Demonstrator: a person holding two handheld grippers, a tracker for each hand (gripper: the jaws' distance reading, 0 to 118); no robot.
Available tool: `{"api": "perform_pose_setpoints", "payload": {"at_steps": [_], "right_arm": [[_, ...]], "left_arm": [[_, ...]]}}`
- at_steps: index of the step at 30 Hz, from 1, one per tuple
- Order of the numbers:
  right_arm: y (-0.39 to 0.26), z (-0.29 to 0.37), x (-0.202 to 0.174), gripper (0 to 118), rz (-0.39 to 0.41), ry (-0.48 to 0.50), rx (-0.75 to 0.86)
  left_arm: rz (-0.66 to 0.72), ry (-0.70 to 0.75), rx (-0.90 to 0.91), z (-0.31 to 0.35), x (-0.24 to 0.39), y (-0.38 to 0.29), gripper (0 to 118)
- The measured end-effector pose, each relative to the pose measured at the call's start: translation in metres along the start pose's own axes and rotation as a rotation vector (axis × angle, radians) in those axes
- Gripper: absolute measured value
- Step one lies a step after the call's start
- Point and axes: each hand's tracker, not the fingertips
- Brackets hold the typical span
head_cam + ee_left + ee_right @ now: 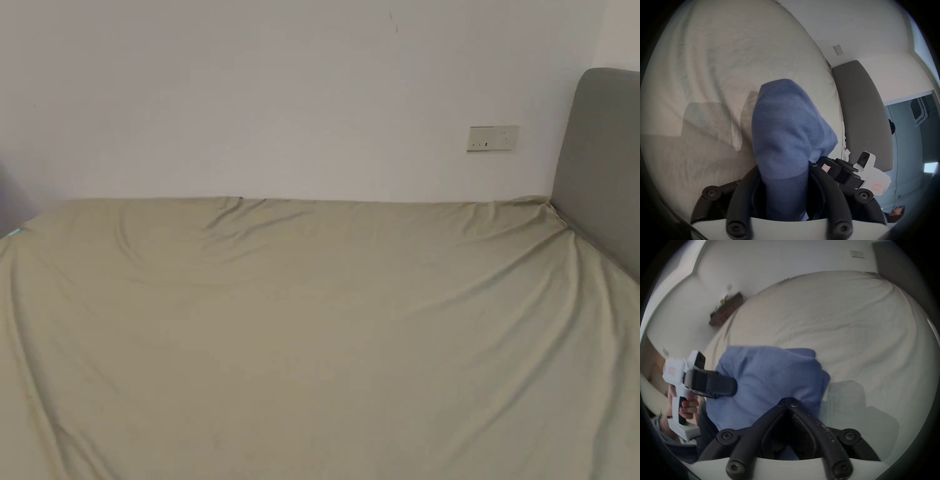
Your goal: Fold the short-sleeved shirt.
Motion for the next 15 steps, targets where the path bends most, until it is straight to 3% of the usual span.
{"api": "perform_pose_setpoints", "payload": {"at_steps": [2, 6, 10, 15], "right_arm": [[-0.004, 0.020, 0.004, 1, -0.044, 0.009, 0.086], [0.005, 0.073, 0.004, 1, -0.009, -0.025, 0.236], [0.020, 0.107, -0.003, 1, 0.004, -0.062, 0.323], [0.029, 0.120, -0.022, 1, 0.011, -0.082, 0.375]], "left_arm": [[0.008, 0.004, 0.001, 0.008, 0.000, 0.008, 26], [0.002, -0.013, 0.016, 0.035, 0.006, 0.026, 22], [-0.047, 0.062, 0.127, 0.083, -0.012, 0.055, 22], [0.096, 0.157, 0.234, 0.155, -0.080, 0.098, 22]]}}
